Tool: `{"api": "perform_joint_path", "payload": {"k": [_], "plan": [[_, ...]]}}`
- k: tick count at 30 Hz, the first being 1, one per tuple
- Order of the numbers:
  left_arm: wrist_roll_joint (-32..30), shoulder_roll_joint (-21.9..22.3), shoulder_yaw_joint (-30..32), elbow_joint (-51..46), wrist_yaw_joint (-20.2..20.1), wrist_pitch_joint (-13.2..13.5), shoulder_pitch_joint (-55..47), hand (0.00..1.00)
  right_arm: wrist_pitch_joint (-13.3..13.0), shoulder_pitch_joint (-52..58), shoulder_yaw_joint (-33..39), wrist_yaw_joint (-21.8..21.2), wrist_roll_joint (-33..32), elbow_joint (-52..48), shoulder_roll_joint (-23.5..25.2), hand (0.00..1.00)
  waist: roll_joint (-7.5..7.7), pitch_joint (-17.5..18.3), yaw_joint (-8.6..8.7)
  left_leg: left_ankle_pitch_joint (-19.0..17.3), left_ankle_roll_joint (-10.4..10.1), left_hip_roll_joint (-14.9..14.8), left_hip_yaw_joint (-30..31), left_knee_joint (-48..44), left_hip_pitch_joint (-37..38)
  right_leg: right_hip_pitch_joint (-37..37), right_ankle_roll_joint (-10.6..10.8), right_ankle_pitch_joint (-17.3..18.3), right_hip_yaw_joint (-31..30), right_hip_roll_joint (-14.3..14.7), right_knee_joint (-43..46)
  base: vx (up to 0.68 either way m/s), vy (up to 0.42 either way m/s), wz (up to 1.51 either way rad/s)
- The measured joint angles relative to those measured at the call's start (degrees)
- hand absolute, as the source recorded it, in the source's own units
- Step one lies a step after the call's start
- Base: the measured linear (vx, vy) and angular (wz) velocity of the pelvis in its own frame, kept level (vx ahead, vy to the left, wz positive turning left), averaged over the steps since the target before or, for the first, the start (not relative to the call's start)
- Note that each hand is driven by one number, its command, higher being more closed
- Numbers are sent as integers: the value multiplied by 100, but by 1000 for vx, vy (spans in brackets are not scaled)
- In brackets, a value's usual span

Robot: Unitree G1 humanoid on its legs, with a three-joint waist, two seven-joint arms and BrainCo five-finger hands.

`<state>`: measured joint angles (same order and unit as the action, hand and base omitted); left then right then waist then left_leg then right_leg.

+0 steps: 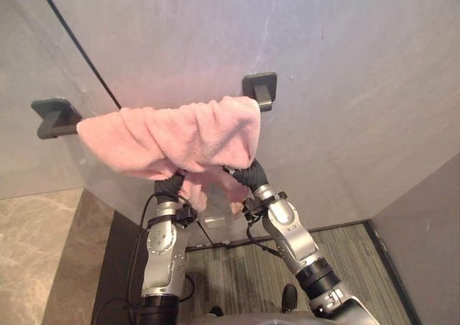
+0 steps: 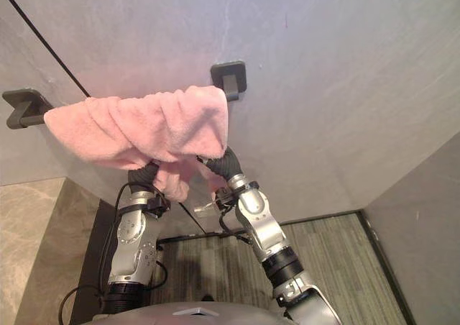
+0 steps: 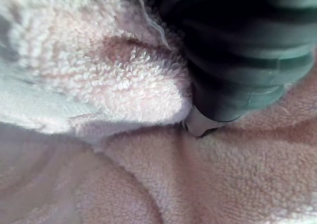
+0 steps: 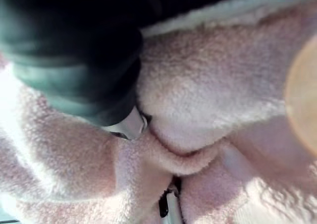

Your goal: Organize washtable

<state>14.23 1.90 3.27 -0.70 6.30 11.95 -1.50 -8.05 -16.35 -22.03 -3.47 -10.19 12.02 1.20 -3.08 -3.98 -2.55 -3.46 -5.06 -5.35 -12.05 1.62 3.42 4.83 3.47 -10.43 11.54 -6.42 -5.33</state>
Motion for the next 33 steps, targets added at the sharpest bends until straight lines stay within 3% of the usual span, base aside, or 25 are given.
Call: {"api": "perform_joint_path", "payload": {"k": [9,23,33], "plan": [[0,3,171,3,-69,0,-40,100,75,-64,-45,-129,-53,1,4,100,13,-169,-120,-5,-7,-2,6,9,-2,3,10,38,12,2,2,17,4,1],[-105,3,341,61,-118,-7,177,100,119,-440,265,-34,142,201,132,100,73,-475,-109,-44,-4,4,-8,19,110,-92,20,46,-14,4,1,0,1,0],[-110,13,369,120,-124,-7,208,100,124,-418,375,-6,470,181,167,100,67,-485,-100,-70,-9,11,-2,-9,106,-92,39,60,-43,-3,2,-1,0,0]]}}
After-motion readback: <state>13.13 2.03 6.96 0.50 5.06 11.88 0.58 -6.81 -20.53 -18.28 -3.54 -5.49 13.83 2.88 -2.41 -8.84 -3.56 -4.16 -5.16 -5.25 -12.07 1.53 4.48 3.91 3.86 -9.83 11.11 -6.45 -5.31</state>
